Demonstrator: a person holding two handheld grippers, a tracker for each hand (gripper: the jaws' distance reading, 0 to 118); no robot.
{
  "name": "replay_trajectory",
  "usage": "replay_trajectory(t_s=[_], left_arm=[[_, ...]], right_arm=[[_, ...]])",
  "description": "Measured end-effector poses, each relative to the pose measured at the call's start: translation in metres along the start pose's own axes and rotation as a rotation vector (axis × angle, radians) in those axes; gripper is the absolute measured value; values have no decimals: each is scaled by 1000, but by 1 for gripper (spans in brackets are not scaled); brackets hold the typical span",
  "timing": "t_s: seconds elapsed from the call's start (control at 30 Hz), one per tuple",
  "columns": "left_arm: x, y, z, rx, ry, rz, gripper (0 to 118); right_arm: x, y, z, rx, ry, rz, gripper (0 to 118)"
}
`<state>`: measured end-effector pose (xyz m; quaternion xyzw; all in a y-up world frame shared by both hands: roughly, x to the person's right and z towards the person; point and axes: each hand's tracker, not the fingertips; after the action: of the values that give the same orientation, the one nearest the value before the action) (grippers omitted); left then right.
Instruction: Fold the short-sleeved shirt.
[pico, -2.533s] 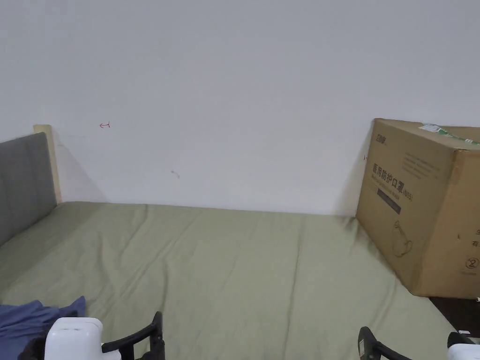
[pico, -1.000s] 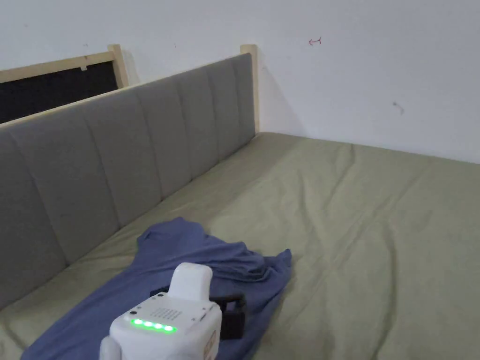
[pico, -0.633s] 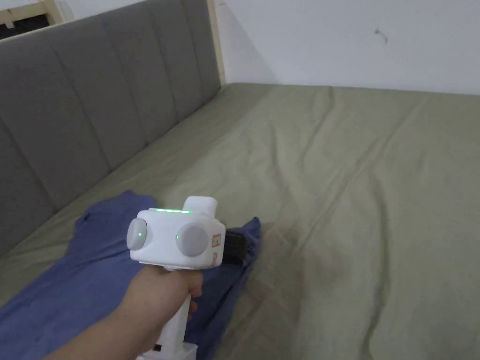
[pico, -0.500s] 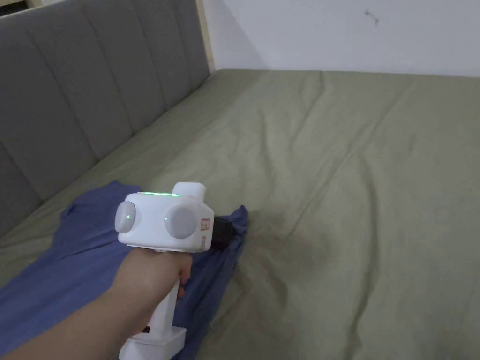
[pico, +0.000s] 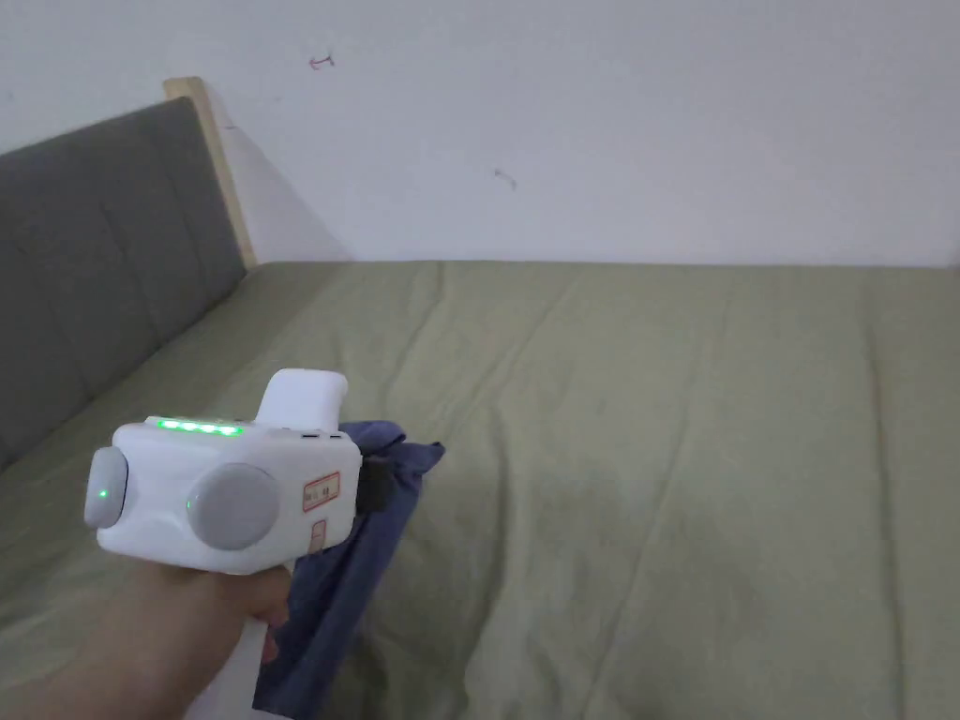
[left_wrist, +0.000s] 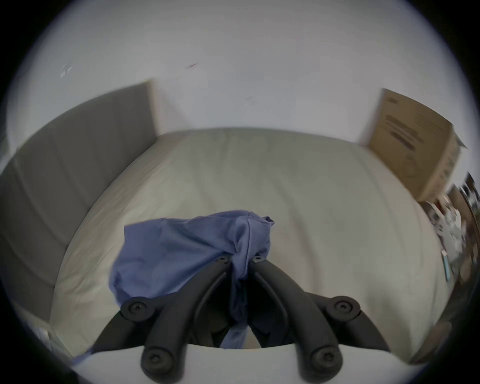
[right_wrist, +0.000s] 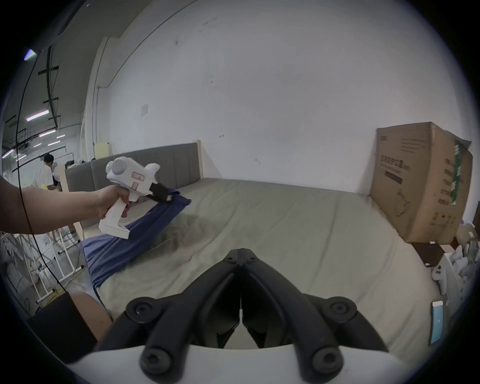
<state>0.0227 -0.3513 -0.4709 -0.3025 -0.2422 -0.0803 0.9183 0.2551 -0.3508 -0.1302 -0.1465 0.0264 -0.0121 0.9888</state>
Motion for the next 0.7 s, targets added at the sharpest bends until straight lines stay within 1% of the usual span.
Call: replay_trajectory(t_s=[0.07, 0.13, 0.2, 0.23, 0.3, 0.33, 0.4, 0.43, 0.5, 0.57, 0.6, 0.67, 0.7], left_arm=[[71, 20, 10, 36, -135, -50, 6], [149, 35, 9, 59, -279, -110, 6], [233, 41, 8, 64, -366, -237, 7], [266, 39, -5, 55, -406, -289, 7], [341, 30, -14, 11, -517, -347, 7], [378, 21, -22, -17, -570, -364, 7], [441, 1, -38, -90, -629, -382, 6], [469, -12, -45, -118, -662, -413, 7], [509, -40, -59, -167, -687, -446, 7], [528, -63, -72, -246, -654, -414, 7], [530, -73, -78, -289, -653, -392, 7], [525, -87, -82, -287, -674, -367, 7], [517, -89, -81, -280, -678, -345, 11]], right_arm=[[10, -2, 24, 8, -51, 11, 0], [24, -3, 48, 2, -102, 4, 0], [38, -4, 72, 5, -167, -9, 0], [45, -5, 84, 11, -198, -17, 0], [58, -6, 108, 21, -259, -23, 0], [64, -8, 118, 18, -293, -25, 0], [75, -13, 134, 15, -346, -26, 0], [81, -17, 140, 6, -374, -32, 0], [90, -23, 151, -18, -424, -38, 0], [98, -30, 159, -35, -450, -50, 0], [101, -34, 161, -46, -466, -63, 0], [106, -41, 162, -40, -465, -92, 0], [108, -44, 159, -41, -467, -110, 0]])
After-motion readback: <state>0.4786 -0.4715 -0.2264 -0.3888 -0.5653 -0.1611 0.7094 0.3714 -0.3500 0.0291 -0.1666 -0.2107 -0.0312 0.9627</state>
